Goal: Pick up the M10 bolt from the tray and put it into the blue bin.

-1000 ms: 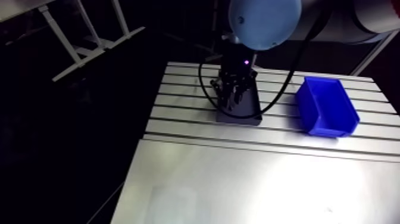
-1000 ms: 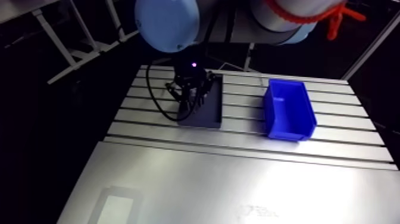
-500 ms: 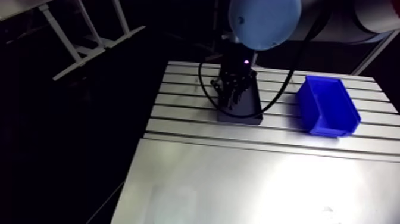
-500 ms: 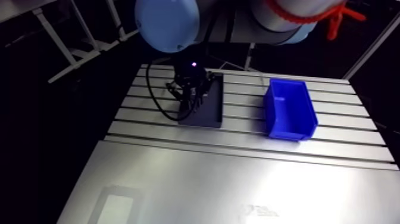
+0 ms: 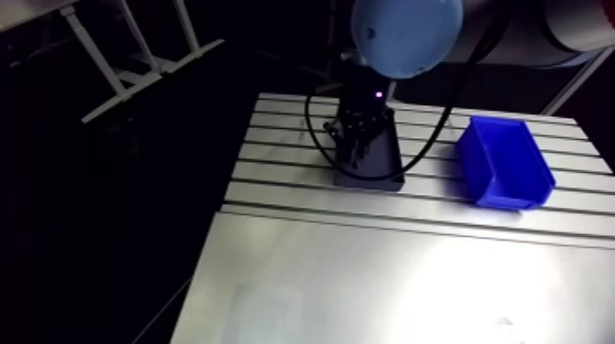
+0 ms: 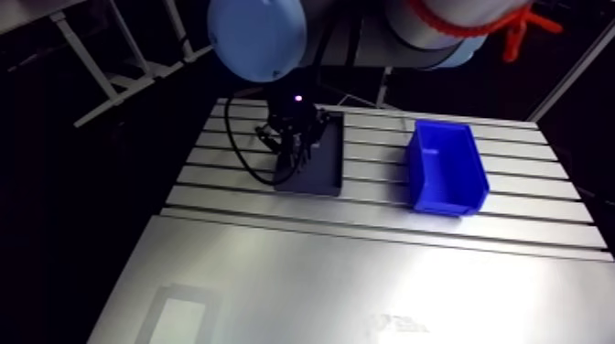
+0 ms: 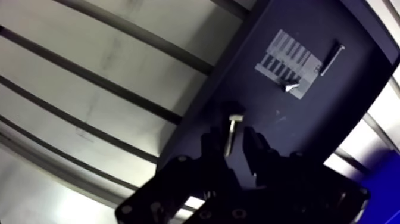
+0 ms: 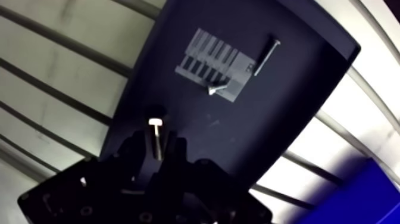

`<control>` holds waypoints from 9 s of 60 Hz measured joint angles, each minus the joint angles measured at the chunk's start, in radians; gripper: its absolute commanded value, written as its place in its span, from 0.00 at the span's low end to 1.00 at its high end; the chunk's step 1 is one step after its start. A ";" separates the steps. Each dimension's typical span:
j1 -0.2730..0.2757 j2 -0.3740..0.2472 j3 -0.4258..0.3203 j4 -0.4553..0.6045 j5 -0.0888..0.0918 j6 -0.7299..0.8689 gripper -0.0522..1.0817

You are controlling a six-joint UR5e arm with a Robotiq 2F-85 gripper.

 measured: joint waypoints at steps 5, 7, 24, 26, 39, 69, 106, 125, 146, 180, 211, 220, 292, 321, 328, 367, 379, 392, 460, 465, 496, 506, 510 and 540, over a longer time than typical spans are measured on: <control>0.000 0.000 0.000 0.000 0.000 0.000 0.63; 0.000 0.000 0.000 0.000 0.000 0.000 0.63; 0.000 0.000 0.002 0.000 0.000 -0.001 0.63; 0.000 0.000 0.003 0.000 0.000 -0.001 0.63; 0.000 0.000 0.007 0.000 -0.001 -0.001 0.66; -0.002 0.000 0.009 0.000 -0.001 -0.002 0.72; -0.008 -0.006 0.004 -0.001 0.001 -0.013 0.82; -0.006 -0.046 -0.002 0.008 0.012 -0.015 0.90; -0.016 -0.142 -0.016 0.076 0.017 -0.036 0.97; -0.091 -0.310 -0.061 0.238 0.019 -0.351 0.99; -0.261 -0.382 -0.093 0.353 0.016 -0.790 0.99; -0.316 -0.391 -0.097 0.373 0.015 -0.925 0.99; -0.510 -0.232 -0.060 0.257 0.008 -1.396 0.98; -0.490 -0.164 -0.022 0.184 -0.001 -1.355 0.98; -0.490 -0.152 -0.020 0.180 -0.003 -1.351 0.98; -0.483 -0.069 -0.003 0.126 -0.036 -1.318 0.98; -0.482 -0.053 0.006 0.105 -0.041 -1.312 0.97; -0.482 -0.042 0.014 0.087 -0.050 -1.310 0.97; -0.481 -0.131 -0.029 0.152 -0.024 -1.277 0.05; -0.481 -0.151 -0.047 0.186 -0.012 -1.276 0.05; -0.477 -0.270 -0.158 0.381 0.058 -1.119 0.05; -0.467 -0.313 -0.178 0.417 0.072 -0.971 0.05; -0.460 -0.330 -0.185 0.430 0.077 -0.898 0.05; -0.370 -0.434 -0.248 0.555 0.095 -0.270 0.05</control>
